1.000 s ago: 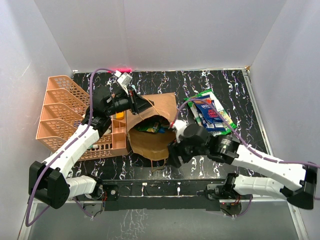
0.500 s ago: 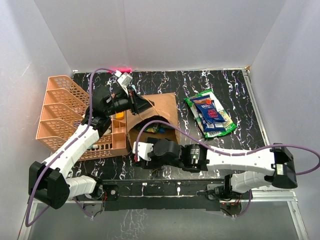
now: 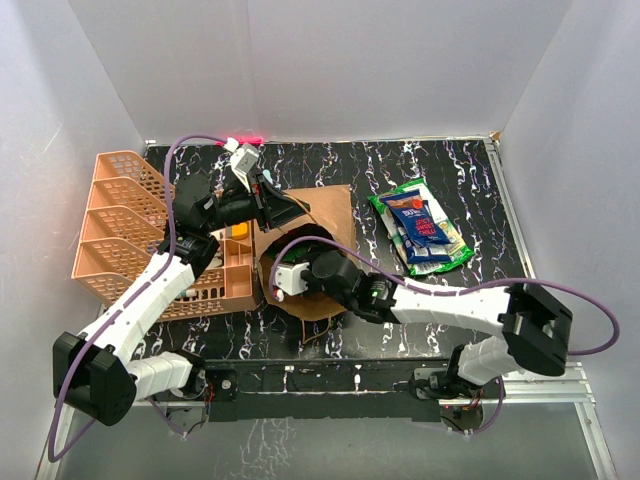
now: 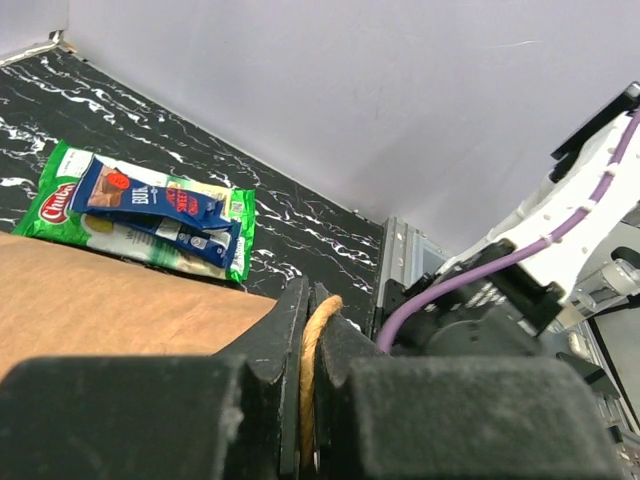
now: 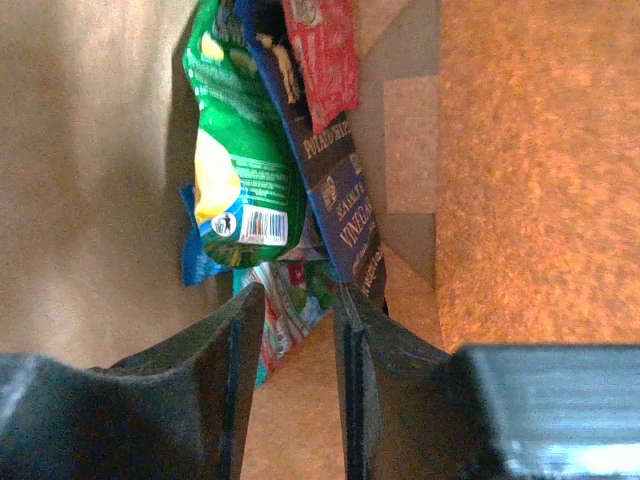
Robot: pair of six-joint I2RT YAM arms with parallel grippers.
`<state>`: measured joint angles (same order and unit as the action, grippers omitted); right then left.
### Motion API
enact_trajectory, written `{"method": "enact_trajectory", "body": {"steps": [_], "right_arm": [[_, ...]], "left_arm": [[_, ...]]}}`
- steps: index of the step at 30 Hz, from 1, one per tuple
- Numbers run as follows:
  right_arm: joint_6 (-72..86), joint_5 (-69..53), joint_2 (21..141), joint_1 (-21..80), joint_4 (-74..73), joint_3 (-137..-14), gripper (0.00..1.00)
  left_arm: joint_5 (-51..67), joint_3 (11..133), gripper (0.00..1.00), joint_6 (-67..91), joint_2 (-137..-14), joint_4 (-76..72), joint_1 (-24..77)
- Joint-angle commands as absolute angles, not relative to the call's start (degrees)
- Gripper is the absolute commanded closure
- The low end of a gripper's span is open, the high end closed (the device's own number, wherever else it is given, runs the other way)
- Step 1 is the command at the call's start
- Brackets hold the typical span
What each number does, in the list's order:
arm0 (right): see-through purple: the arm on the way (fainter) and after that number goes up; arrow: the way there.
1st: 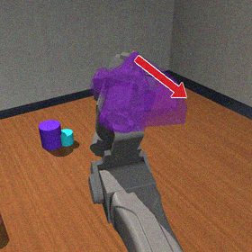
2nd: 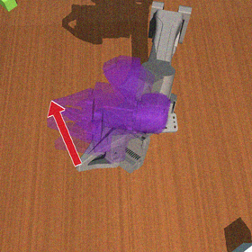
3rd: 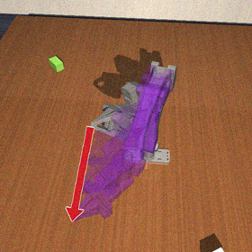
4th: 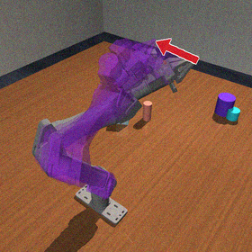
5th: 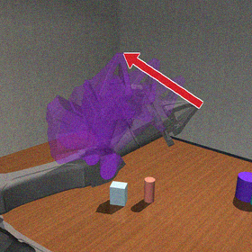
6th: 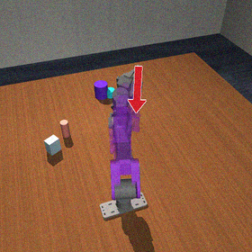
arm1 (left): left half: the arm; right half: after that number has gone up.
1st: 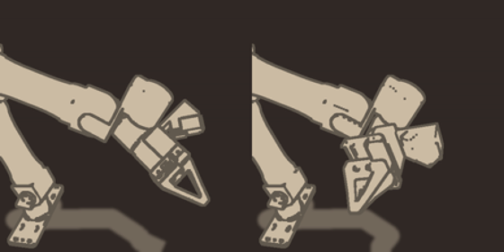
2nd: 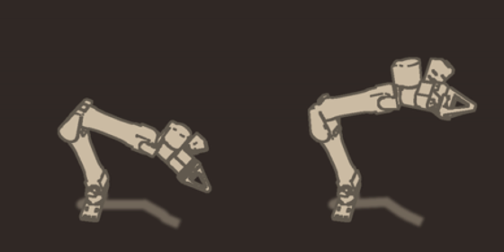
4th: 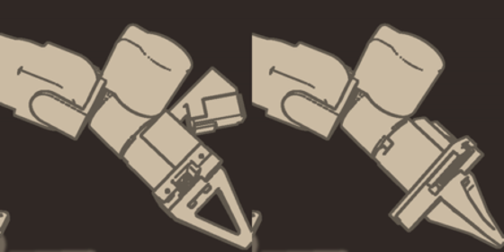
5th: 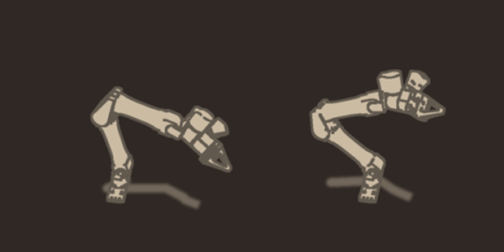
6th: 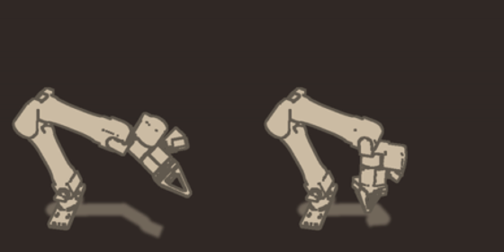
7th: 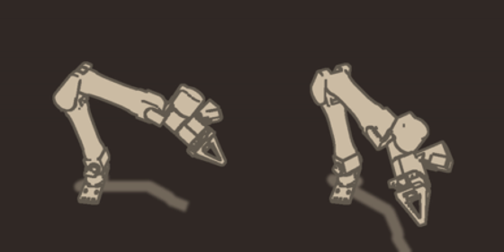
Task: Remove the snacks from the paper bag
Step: Take out the snack from the paper bag.
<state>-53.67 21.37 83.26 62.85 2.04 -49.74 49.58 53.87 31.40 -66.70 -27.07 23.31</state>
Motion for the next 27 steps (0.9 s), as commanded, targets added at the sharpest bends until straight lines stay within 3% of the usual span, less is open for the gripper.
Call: {"method": "enact_trajectory", "body": {"steps": [1,11,27], "right_arm": [[-60.03,25.3,86.85,60.29,7.47,-53.05,0.65],[-60.77,28.83,93.05,57.13,7.35,-57.31,0.65],[-65.07,33.41,108.93,53.48,8.81,-69.48,0.5]], "left_arm": [[52.15,54.12,1.0,32.8,-64.34,-32.33,22.92],[52.5,53.62,1.0,33.53,-63.73,-33.92,23.29],[53.26,53.2,1.0,34.38,-63.52,-35.63,24.48]]}}
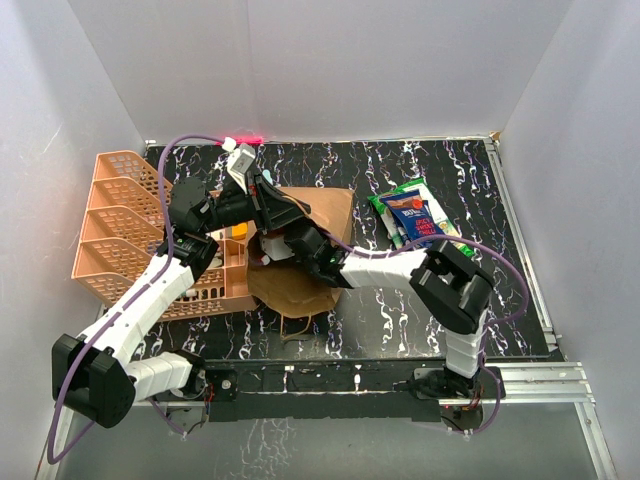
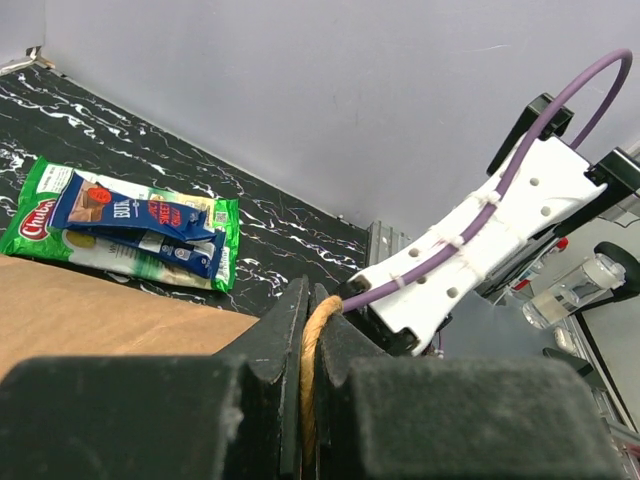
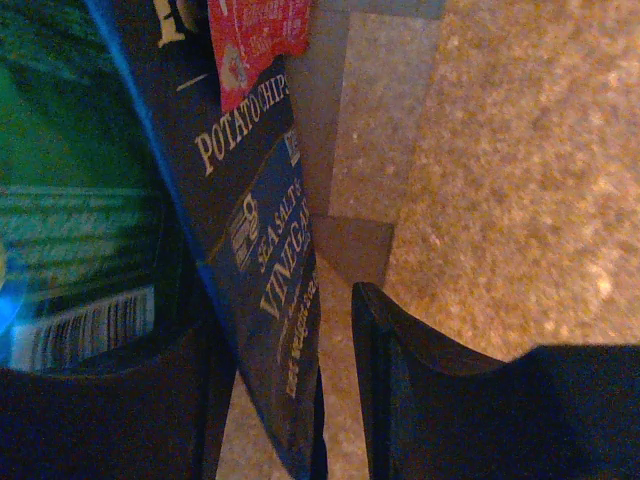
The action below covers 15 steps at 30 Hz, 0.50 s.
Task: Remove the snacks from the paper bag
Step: Take out the snack from the paper bag.
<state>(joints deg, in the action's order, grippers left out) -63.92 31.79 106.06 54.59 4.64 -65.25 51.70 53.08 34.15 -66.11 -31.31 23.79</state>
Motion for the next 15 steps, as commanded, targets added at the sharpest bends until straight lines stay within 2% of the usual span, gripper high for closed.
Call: {"method": "enact_trajectory", "body": {"steps": [1,4,7,11,15], "right_arm": [[-65.04,33.39,110.05,52.9,8.87,-70.3,0.5],[-64.96,33.87,112.98,51.27,8.86,-72.33,0.53],[-64.54,34.85,113.75,50.93,7.84,-73.42,0.74],[-62.07,33.72,111.09,52.3,4.53,-72.56,0.91],[-59.37,32.99,106.1,54.85,2.0,-68.96,0.93]], "left_arm": [[53.26,53.21,1.0,34.32,-63.47,-35.61,24.56],[52.9,53.23,1.0,33.65,-63.34,-34.99,24.83],[52.16,53.47,1.0,32.55,-63.22,-33.39,24.96],[51.29,53.84,1.0,31.72,-63.41,-31.74,24.96],[50.11,54.2,1.0,30.91,-63.75,-30.02,24.93]]}}
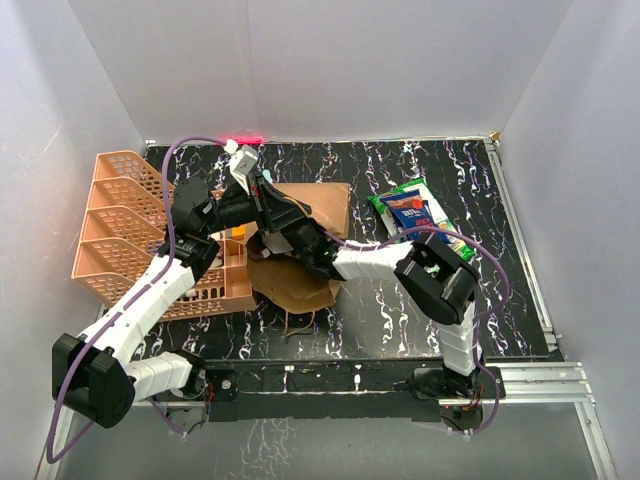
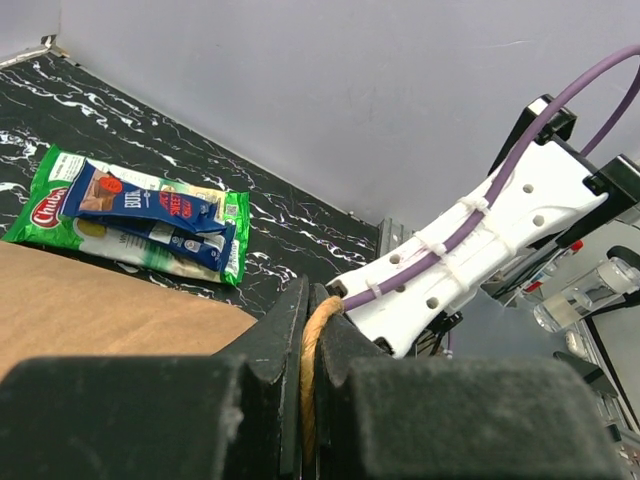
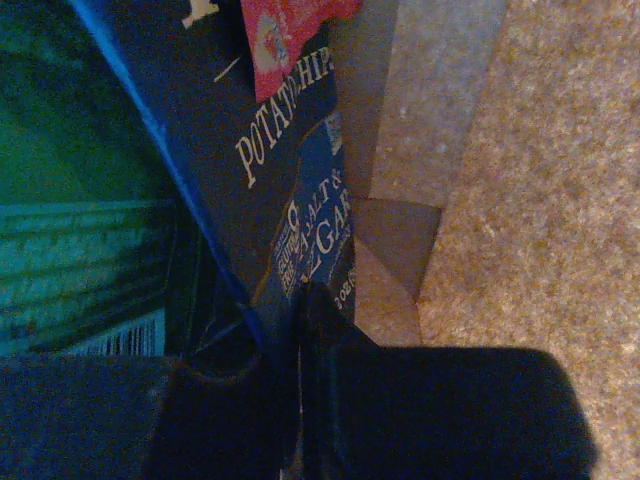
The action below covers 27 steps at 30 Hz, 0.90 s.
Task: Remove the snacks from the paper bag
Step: Take out the snack from the paper bag.
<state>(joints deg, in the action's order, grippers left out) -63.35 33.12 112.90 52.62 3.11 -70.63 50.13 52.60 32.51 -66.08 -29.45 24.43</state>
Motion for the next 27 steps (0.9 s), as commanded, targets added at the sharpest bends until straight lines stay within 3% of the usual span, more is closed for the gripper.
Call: {"method": "enact_trajectory", "body": {"steps": [1,17,27], "right_arm": [[-58.22,32.54,104.57,55.49,1.43,-68.08,0.93],[-45.5,21.52,73.69,62.52,-2.45,-45.24,0.93],[-21.68,-1.73,59.57,64.67,-29.69,-54.57,0.93]], "left_arm": [[49.84,54.35,1.0,30.62,-63.87,-29.35,24.88],[47.07,55.2,1.0,27.45,-64.96,-24.78,22.96],[46.15,55.37,1.0,26.57,-66.0,-23.66,22.5]]}}
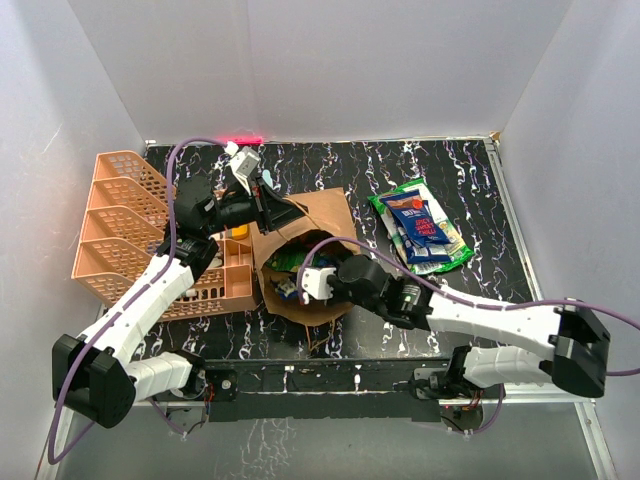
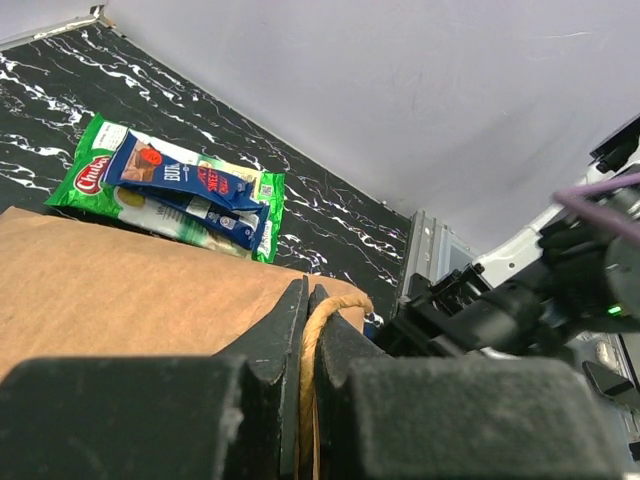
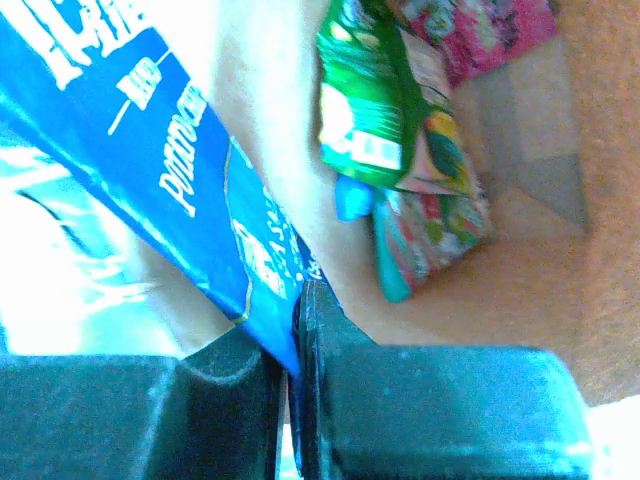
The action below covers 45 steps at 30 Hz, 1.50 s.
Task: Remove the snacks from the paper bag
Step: Take out the snack from the paper bag, then place the snack at the center of the board.
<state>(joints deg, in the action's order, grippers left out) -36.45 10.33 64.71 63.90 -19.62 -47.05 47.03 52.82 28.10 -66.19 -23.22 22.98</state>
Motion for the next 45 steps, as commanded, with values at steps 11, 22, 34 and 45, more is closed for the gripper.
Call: {"method": "enact_trajectory", "body": {"steps": [11,22,34,45], "right_arm": [[21.39,-12.81,48.75,64.69,-46.93,-67.98,0.93],[45.11,32.46,41.27,64.69,-59.52,-74.9,0.93],[38.13,68.59,51.58,64.66,-57.75,-73.83,0.92],[-3.18,59.49,65.54,40.45,-29.8,-65.91,0.93]], "left_arm": [[45.84,55.46,1.0,26.54,-67.18,-23.12,22.41],[45.07,55.29,1.0,26.26,-67.72,-22.74,22.5],[45.01,55.33,1.0,26.28,-67.15,-22.68,22.59],[45.32,55.51,1.0,26.6,-66.78,-22.79,22.57]]}}
